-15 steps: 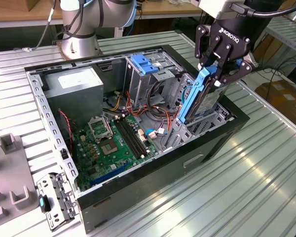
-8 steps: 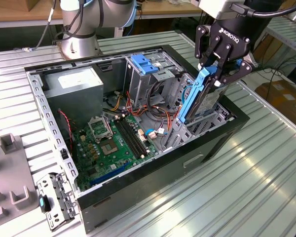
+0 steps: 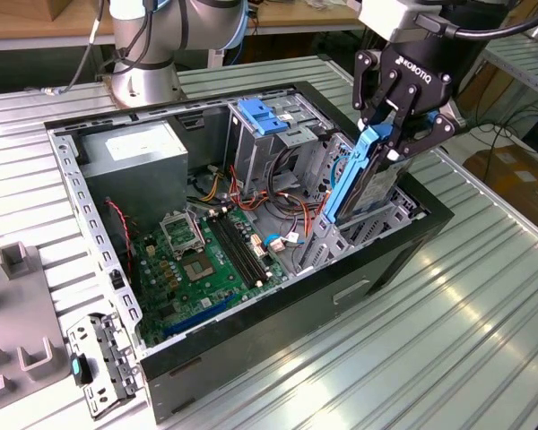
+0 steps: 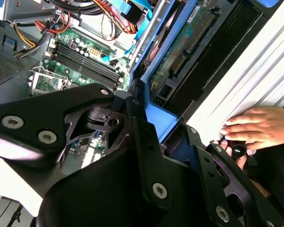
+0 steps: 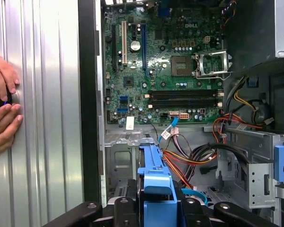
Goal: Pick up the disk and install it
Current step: 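Insert the disk into the insertion slot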
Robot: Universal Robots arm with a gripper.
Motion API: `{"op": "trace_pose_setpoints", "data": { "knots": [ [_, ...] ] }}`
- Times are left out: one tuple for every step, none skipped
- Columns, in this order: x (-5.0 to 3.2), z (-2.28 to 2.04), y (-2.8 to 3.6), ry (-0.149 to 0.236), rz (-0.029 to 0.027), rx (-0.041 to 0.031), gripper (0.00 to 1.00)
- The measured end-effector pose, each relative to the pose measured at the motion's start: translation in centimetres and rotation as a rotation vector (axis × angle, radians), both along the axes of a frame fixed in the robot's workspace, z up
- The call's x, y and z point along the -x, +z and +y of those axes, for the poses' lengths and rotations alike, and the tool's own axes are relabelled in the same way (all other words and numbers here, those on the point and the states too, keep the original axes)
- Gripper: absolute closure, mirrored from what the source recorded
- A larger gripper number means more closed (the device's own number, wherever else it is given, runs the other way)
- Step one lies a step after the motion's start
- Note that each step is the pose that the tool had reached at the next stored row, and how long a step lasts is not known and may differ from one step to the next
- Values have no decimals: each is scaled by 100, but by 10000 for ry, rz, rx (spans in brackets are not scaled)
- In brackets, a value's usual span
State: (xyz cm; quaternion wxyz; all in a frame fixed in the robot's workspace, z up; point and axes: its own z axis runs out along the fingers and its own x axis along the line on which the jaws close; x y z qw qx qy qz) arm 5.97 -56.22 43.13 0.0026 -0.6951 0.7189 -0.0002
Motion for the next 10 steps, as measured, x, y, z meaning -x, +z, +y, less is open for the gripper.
{"op": "trace_pose_setpoints", "data": {
  "knots": [
    [0, 0, -9, 0, 0, 0, 63],
    [0, 0, -10, 0, 0, 1, 63],
    [0, 0, -10, 0, 0, 2, 63],
    [0, 0, -11, 0, 0, 1, 63],
    [0, 0, -12, 0, 0, 0, 63],
    [0, 0, -13, 0, 0, 1, 63],
    [0, 0, -14, 0, 0, 0, 63],
    [0, 0, -15, 0, 0, 2, 62],
    [0, 0, -16, 0, 0, 1, 56],
    [0, 0, -16, 0, 0, 3, 56]
  ]
}}
